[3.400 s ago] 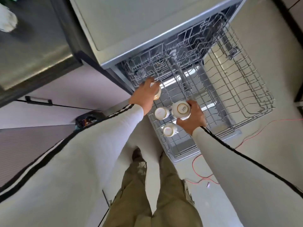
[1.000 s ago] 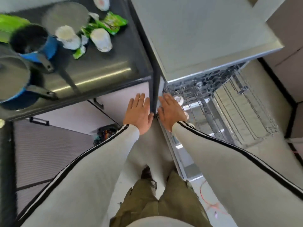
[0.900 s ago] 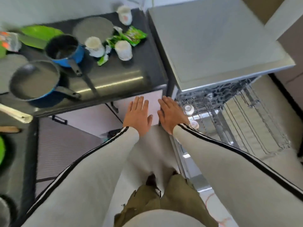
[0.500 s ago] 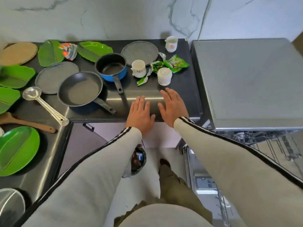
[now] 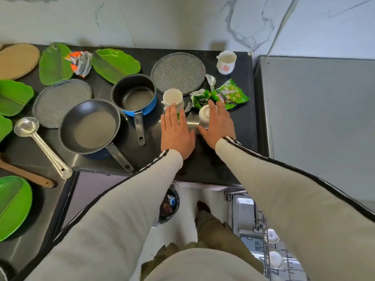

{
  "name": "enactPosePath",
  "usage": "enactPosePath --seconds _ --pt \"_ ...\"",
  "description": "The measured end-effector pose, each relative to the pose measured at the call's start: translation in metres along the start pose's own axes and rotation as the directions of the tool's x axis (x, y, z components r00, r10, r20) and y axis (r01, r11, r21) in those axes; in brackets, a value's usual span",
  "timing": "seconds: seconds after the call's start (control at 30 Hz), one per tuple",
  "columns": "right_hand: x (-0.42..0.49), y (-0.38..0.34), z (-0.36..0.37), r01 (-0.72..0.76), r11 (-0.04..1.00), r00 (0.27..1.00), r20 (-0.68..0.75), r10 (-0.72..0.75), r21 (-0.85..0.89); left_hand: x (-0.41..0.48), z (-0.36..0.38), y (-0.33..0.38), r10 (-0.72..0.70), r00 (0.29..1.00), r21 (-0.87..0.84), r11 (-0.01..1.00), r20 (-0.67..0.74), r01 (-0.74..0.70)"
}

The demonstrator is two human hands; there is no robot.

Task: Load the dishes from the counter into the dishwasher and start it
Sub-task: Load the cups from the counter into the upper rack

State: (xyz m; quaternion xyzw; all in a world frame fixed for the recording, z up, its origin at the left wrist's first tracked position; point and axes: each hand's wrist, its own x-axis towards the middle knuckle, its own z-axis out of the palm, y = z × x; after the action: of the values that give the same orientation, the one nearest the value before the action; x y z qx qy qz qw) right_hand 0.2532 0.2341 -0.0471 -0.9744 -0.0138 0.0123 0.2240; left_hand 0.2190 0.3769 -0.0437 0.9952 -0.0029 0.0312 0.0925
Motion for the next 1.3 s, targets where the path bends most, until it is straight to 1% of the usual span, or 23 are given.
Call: enactPosePath --seconds 0.1,0.2,0.27,0.33,0.43,0.53,0.6,0.67,0.7,0.73,0.8,0.87,0.9,1.0,1.07,1.1,1.17,1.23,1.3 --pt "0.01 0.0 0.004 0.0 0.997 1.0 -0.009 0.001 0.08 0.027 -0.008 0.002 -0.016 0.999 0.049 0.999 -0.031 0.018" --pt "0.012 0.003 0.001 0.005 0.986 0.999 -0.048 0.003 0.169 0.055 -0.02 0.003 0.028 1.0 0.144 0.989 -0.011 -0.026" --pt "0.01 0.006 -0.003 0.017 0.978 0.995 -0.099 0.004 0.21 0.076 -0.028 0.001 0.116 0.991 0.273 0.953 0.069 -0.131" --pt "0.006 0.012 -0.007 0.024 0.973 0.993 -0.119 0.003 0.228 0.096 -0.036 -0.001 0.167 0.966 0.364 0.903 0.195 -0.23" --pt "-0.006 0.026 -0.011 0.046 0.971 0.99 -0.142 -0.012 0.236 0.119 -0.044 0.003 0.145 0.933 0.44 0.85 0.331 -0.288" --pt "-0.021 0.038 -0.015 0.03 0.962 0.99 -0.14 0.009 0.273 0.128 -0.051 0.012 0.106 0.909 0.547 0.768 0.404 -0.332" --pt "-0.034 0.043 -0.018 0.001 0.96 0.989 -0.14 0.04 0.28 0.125 -0.054 0.016 0.102 0.89 0.614 0.689 0.444 -0.385" --pt "-0.048 0.045 -0.022 -0.018 0.956 0.986 -0.152 0.065 0.293 0.117 -0.054 0.016 0.131 0.888 0.67 0.611 0.441 -0.423" --pt "-0.055 0.046 -0.024 -0.027 0.954 0.985 -0.156 0.076 0.298 0.111 -0.056 0.014 0.141 0.9 0.691 0.595 0.413 -0.41" --pt "-0.063 0.045 -0.027 -0.038 0.955 0.983 -0.158 0.088 0.295 0.106 -0.058 0.011 0.152 0.919 0.703 0.602 0.364 -0.378" --pt "-0.08 0.043 -0.033 -0.063 0.964 0.98 -0.168 0.109 0.258 0.093 -0.066 0.004 0.18 0.959 0.693 0.664 0.219 -0.283" --pt "-0.102 0.042 -0.038 -0.079 0.976 0.976 -0.185 0.118 0.202 0.074 -0.075 0.0 0.179 0.98 0.631 0.752 0.085 -0.192" --pt "-0.114 0.041 -0.039 -0.089 0.977 0.974 -0.19 0.126 0.194 0.064 -0.08 0.0 0.167 0.985 0.572 0.804 0.04 -0.159" --pt "-0.156 0.037 -0.04 -0.135 0.957 0.969 -0.169 0.182 0.259 0.022 -0.088 0.012 0.12 0.992 0.277 0.955 -0.05 -0.102" --pt "-0.188 0.037 -0.038 -0.175 0.943 0.961 -0.159 0.226 0.283 -0.012 -0.085 0.03 0.098 0.993 0.04 0.995 -0.068 -0.095" --pt "-0.208 0.038 -0.037 -0.198 0.94 0.956 -0.157 0.248 0.278 -0.033 -0.08 0.043 0.091 0.994 -0.098 0.991 -0.057 -0.096" --pt "-0.241 0.042 -0.035 -0.24 0.938 0.949 -0.143 0.281 0.252 -0.066 -0.068 0.067 0.068 0.997 -0.342 0.937 -0.042 -0.078" --pt "-0.285 0.053 -0.032 -0.302 0.931 0.938 -0.109 0.328 0.206 -0.109 -0.052 0.094 0.1 0.994 -0.501 0.859 -0.033 -0.103" --pt "-0.329 0.072 -0.029 -0.365 0.92 0.922 -0.077 0.378 0.143 -0.151 -0.038 0.124 0.143 0.989 -0.622 0.777 0.024 -0.098"
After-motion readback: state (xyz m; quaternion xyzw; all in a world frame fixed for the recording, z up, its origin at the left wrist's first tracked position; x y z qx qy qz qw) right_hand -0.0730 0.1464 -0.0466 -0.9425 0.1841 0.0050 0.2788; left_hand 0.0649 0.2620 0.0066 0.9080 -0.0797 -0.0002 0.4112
